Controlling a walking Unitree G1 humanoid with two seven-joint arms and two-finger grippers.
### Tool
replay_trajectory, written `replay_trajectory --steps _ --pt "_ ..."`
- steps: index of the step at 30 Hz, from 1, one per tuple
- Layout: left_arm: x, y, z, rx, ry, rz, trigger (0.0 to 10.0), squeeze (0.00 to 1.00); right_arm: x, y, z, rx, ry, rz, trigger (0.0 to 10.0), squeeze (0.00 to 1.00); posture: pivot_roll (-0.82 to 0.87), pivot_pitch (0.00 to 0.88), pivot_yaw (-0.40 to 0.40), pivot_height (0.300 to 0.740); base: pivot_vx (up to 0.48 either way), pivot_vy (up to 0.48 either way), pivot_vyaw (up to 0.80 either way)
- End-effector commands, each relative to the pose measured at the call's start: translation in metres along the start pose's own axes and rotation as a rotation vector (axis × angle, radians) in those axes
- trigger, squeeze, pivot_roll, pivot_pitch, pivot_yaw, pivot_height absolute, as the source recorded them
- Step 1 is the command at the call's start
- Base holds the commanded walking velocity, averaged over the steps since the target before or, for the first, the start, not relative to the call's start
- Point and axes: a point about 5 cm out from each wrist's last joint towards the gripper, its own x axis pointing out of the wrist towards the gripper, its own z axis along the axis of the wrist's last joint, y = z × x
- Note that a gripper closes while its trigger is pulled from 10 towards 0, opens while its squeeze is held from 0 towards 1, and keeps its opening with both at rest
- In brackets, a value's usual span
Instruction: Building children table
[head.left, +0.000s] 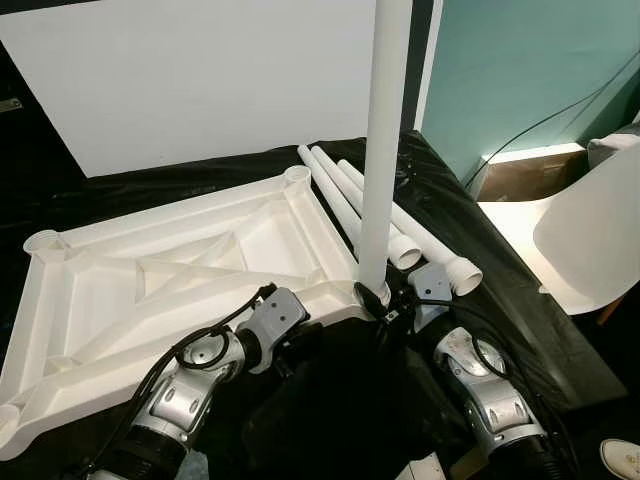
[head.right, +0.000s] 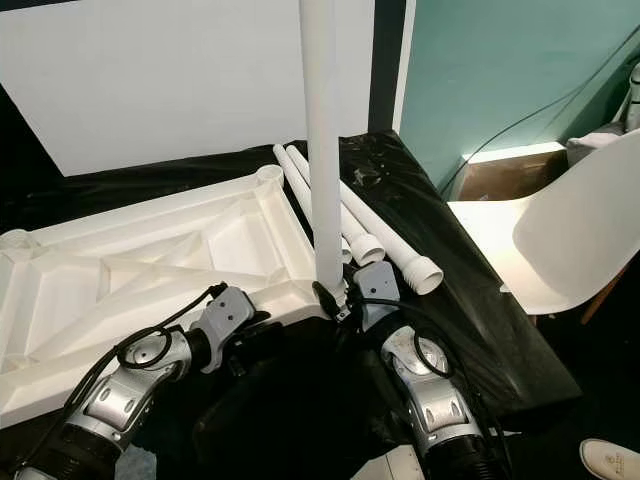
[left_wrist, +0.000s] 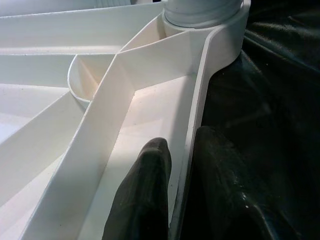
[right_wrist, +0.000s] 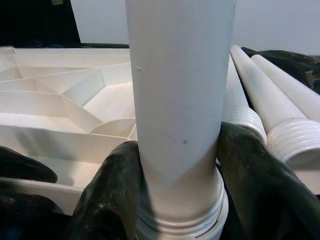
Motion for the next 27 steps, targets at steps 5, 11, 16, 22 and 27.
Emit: replay_trajectory --steps 5,11,16,22,27 --pt "0.011 -0.031 -0.015 -0.016 0.057 -0.181 10.0 0.00 -0.001 -0.036 0.004 -0.053 0.019 -0.025 10.0 0.00 -0.01 0.000 0.054 0.740 0.000 0.000 0.00" --pt "0.011 -0.031 -0.015 -0.014 0.058 -0.182 10.0 0.00 0.001 -0.049 0.014 -0.111 -0.009 0.097 10.0 0.00 -0.01 0.000 0.052 0.740 0.000 0.000 0.00" --pt "0.011 -0.031 -0.016 -0.016 0.059 -0.181 10.0 0.00 0.000 -0.060 0.017 -0.171 0.047 0.302 2.3 0.00 -0.01 0.000 0.040 0.740 0.000 0.000 0.00" --pt "0.012 -0.032 -0.017 -0.020 0.059 -0.173 10.0 0.00 -0.003 -0.049 0.009 -0.098 0.107 0.386 0.0 0.00 0.00 0.000 0.027 0.740 0.000 0.000 0.00" --pt "0.012 -0.033 -0.018 -0.023 0.059 -0.168 10.0 0.00 -0.003 -0.033 0.002 -0.037 0.097 0.334 0.0 0.00 0.01 0.000 0.026 0.740 0.000 0.000 0.00"
